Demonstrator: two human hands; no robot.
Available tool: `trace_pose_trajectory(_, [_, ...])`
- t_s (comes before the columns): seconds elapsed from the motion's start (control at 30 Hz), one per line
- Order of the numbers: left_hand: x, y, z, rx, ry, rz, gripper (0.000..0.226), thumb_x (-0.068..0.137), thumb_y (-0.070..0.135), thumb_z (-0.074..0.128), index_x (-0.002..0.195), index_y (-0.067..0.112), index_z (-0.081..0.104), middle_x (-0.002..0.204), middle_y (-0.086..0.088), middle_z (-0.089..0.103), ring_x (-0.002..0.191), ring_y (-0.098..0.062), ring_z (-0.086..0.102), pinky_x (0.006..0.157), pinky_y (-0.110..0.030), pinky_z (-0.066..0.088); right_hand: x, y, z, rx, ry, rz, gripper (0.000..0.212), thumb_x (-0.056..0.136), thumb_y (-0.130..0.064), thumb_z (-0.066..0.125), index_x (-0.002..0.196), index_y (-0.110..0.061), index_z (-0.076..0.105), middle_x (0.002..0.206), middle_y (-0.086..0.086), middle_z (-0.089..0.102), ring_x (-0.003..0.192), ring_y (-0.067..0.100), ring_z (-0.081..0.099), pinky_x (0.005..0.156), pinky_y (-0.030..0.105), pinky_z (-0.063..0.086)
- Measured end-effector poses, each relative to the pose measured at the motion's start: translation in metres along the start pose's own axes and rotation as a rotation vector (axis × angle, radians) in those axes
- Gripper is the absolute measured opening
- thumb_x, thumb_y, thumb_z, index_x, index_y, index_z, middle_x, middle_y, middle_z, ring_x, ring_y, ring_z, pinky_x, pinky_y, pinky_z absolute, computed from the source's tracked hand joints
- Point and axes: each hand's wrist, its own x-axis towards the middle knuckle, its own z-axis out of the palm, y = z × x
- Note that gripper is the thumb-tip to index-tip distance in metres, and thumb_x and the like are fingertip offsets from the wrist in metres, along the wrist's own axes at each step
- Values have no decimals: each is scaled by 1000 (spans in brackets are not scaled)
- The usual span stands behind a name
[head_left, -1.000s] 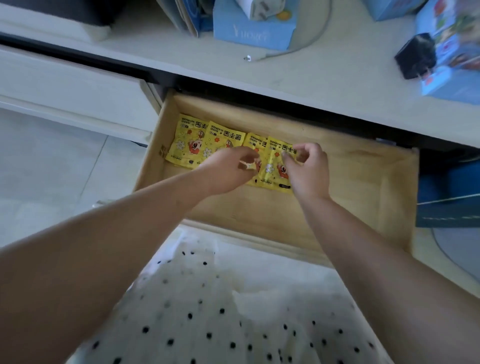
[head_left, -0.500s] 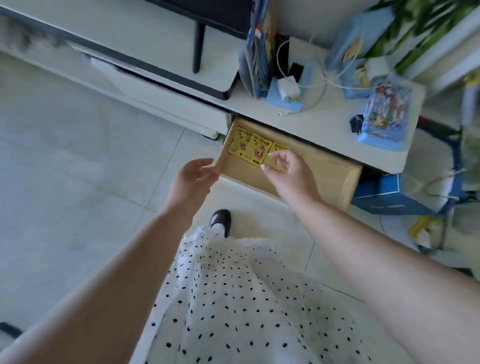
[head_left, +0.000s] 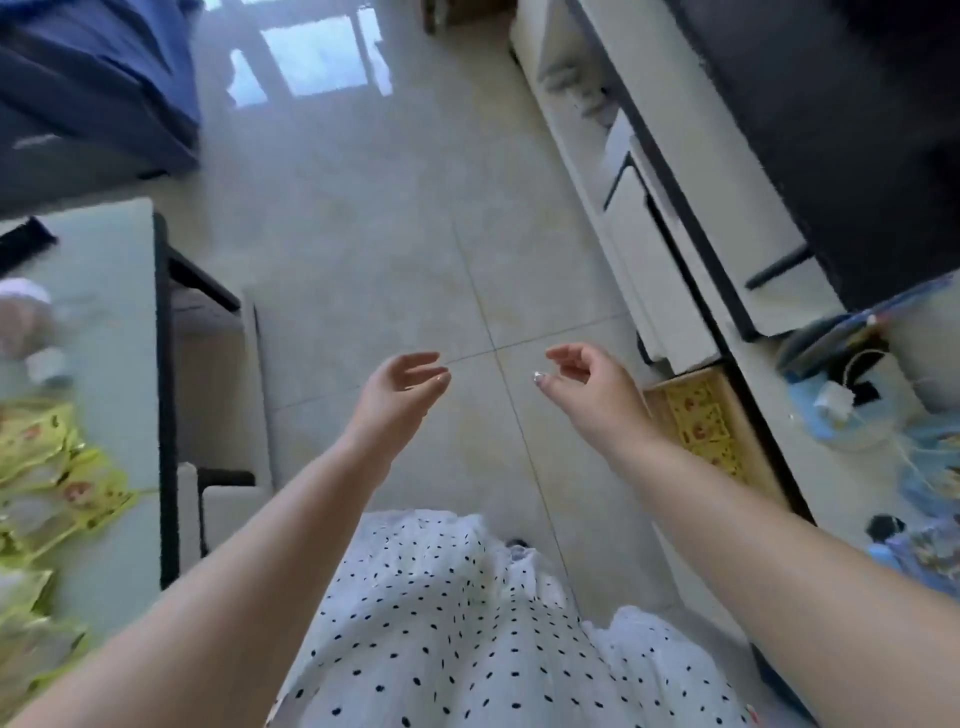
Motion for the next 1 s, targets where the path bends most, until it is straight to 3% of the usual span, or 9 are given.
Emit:
trace_pose_trajectory(0.27, [-80, -78, -219, -250, 452, -28, 25, 88, 14, 64, 113, 18, 59, 105, 0, 66, 89, -7, 61, 73, -22, 46, -41, -102, 223, -222, -451, -210, 23, 83, -20, 70, 104, -21, 59, 104, -5, 59, 102, 9, 53, 95, 28, 42])
trace_pose_trajectory(0.43, [-134, -148, -331, -391, 685, -126, 21, 87, 15, 65, 107, 21, 59, 102, 3, 67, 97, -13, 61, 83, -27, 45, -81, -126, 361, -379, -633, -293, 26, 82, -23, 71, 105, -22, 61, 111, 1, 63, 111, 15, 56, 98, 33, 45])
trace_pose_trajectory(0.6, [-164, -211, -403, -484, 818, -227, 16, 88, 18, 65, 95, 32, 60, 99, 6, 64, 98, -16, 60, 83, -34, 47, -105, -132, 460, -501, -736, -324, 33, 82, -26, 71, 113, -17, 63, 118, 5, 63, 116, 15, 55, 98, 34, 46])
trace_pose_trajectory(0.73, [-159, -248, -439, -531, 906, -299, 16, 88, 14, 64, 97, 26, 61, 91, 7, 63, 86, -16, 59, 67, -26, 46, -95, -124, 526, -589, -759, -298, 37, 83, -27, 69, 118, -16, 60, 124, 7, 61, 116, 18, 56, 96, 33, 45])
trace_pose_trajectory(1.0, [-90, -327, -487, -616, 1042, -533, 18, 88, 23, 62, 106, 25, 59, 111, -3, 65, 100, -20, 62, 84, -35, 48, -39, -70, 634, -739, -752, -190, 54, 84, -29, 68, 131, -12, 47, 134, 8, 52, 120, 22, 52, 95, 33, 45])
